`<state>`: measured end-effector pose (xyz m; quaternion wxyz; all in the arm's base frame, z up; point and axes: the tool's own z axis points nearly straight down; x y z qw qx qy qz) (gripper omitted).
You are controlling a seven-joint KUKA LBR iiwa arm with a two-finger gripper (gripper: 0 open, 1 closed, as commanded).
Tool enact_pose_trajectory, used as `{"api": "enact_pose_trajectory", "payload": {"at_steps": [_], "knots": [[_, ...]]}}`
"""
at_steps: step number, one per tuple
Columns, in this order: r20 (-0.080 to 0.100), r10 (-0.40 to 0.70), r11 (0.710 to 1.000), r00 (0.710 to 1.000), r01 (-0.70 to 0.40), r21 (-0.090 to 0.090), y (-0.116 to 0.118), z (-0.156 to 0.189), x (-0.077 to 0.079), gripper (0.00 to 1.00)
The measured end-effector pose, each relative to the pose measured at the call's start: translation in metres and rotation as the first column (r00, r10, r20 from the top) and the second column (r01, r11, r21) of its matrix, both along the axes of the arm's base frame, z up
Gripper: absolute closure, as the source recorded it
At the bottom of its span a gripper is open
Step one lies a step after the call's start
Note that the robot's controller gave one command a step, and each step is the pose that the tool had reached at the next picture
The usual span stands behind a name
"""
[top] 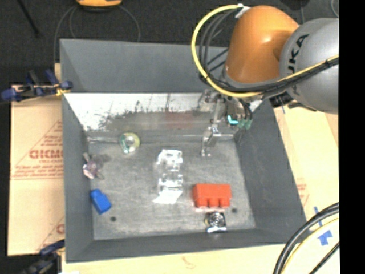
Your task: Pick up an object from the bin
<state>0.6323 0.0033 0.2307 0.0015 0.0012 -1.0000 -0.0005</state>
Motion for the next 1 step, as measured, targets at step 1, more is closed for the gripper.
{"api": "enact_pose_trajectory", "payload": {"at_steps": [1], "knots": [[0.012,0.314,0.950,0.949,-0.314,-0.003,-0.0255,-0.1426,-0.0111,0.00]]}}
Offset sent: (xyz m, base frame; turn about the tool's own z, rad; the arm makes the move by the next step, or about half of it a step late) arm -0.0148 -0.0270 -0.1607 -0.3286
